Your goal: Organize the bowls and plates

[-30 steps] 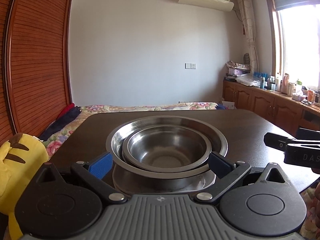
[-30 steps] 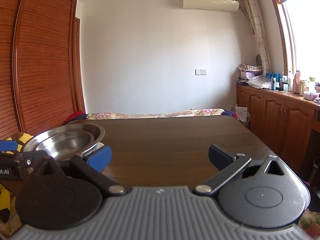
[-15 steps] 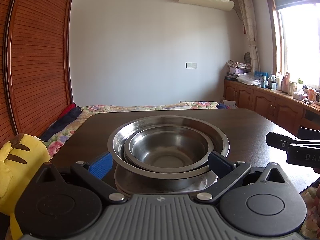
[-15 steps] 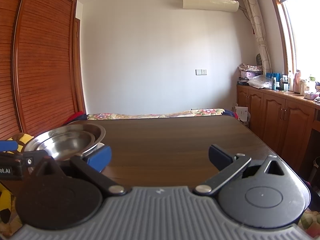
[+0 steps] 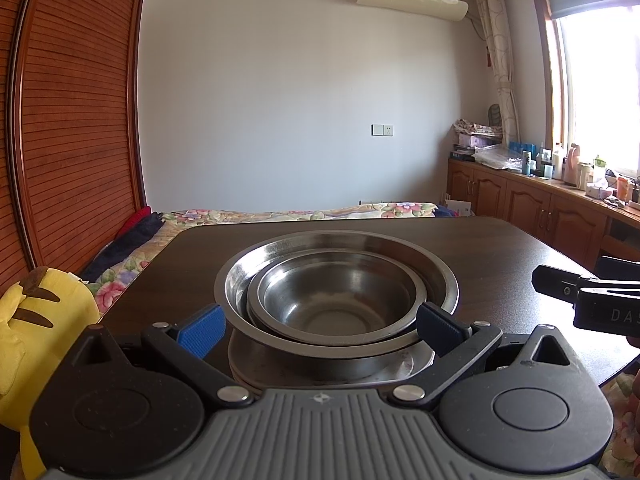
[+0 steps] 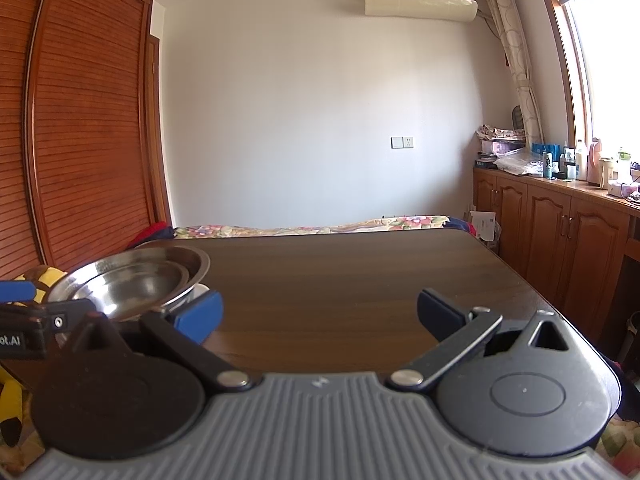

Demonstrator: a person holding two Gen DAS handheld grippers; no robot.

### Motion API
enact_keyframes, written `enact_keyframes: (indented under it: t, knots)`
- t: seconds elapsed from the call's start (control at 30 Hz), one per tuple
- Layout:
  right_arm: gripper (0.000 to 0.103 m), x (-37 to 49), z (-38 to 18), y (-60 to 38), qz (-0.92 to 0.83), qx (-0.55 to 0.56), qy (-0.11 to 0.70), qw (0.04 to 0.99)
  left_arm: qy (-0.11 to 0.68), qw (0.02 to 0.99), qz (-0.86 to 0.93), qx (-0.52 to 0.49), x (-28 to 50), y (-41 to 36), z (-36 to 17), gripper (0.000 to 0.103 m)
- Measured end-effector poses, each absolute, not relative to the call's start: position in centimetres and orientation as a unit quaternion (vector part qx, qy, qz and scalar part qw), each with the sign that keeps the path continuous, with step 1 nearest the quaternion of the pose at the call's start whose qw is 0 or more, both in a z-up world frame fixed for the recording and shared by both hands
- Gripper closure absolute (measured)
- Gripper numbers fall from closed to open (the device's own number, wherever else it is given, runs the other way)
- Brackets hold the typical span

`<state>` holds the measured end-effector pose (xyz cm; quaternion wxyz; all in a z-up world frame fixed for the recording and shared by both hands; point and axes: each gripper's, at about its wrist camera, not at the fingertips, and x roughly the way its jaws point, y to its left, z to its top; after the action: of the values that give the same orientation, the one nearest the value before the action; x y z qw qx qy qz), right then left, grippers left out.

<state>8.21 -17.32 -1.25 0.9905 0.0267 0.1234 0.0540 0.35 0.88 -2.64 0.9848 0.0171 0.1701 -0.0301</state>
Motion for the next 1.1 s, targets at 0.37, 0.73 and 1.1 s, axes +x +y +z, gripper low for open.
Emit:
enact_keyframes:
  t: [0.37, 0.73, 1.1]
  knots:
    - [0.0, 8.37, -1.29, -17.24, 0.053, 0.027, 0.124, 0.99, 0.17, 0.985, -0.03, 0.017, 0.34, 0.87, -2.62, 0.0]
    - [0.0, 8.41, -1.33, -17.29, 0.054, 0.027, 0.126, 0.99, 0.17, 0.985, -0.03, 0.018, 0.33, 0.85, -2.63, 0.0]
    - [0.0, 8.47, -1.35, -17.28, 0.055, 0.026, 0.127, 0.99, 0.171, 0.985, -0.03, 0.018, 0.38, 0.84, -2.63, 0.0]
